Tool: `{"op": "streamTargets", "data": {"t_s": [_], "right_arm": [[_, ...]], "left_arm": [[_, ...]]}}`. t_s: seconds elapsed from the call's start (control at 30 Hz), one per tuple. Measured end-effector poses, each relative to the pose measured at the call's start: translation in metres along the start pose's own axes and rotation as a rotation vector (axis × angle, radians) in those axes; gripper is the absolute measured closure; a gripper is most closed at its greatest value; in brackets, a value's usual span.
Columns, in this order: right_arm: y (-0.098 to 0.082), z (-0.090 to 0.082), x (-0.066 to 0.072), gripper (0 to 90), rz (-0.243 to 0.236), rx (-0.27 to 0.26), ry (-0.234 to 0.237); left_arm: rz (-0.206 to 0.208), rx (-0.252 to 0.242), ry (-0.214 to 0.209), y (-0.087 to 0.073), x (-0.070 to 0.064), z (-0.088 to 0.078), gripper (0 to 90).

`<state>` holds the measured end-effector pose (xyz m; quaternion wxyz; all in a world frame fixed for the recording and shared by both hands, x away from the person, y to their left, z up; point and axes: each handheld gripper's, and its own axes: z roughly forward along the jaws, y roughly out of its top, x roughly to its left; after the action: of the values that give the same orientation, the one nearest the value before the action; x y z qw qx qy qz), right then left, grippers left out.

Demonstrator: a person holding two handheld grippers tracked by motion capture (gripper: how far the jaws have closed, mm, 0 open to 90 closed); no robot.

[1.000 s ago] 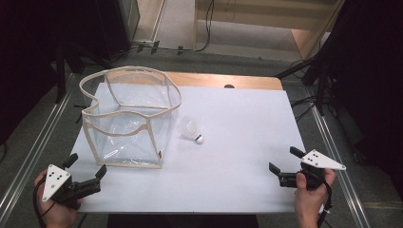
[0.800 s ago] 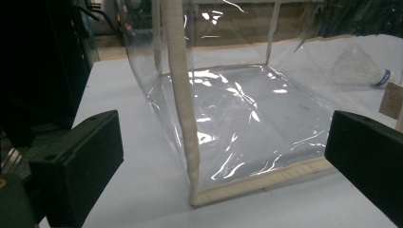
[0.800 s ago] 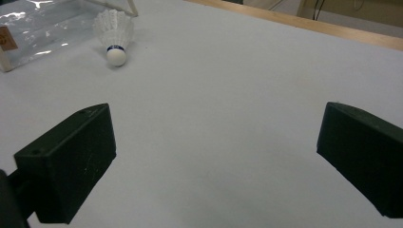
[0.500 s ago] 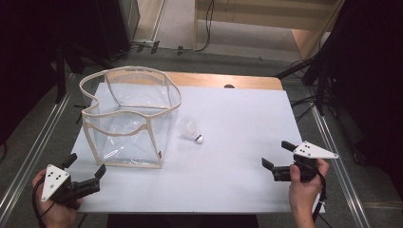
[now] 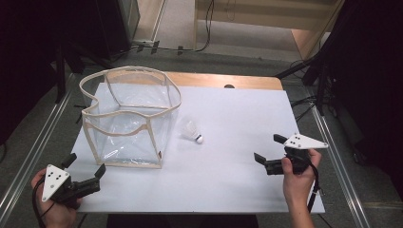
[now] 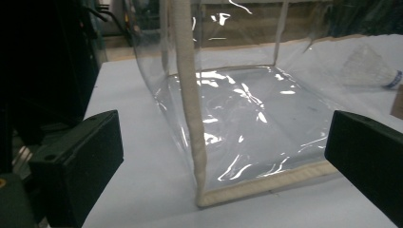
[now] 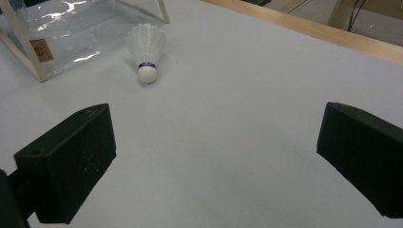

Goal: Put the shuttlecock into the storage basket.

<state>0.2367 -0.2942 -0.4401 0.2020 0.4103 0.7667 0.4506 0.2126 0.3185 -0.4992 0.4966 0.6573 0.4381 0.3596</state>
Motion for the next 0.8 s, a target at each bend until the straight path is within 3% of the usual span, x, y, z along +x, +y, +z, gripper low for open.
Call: {"op": "streamTargets", "data": {"t_s": [0.8], "right_arm": [[0.03, 0.028, 0.004, 0.0, -0.081, 0.065, 0.035]], "left_arm": [[0.029, -0.011, -0.016, -0.001, -0.002, -0.001, 0.0]]}}
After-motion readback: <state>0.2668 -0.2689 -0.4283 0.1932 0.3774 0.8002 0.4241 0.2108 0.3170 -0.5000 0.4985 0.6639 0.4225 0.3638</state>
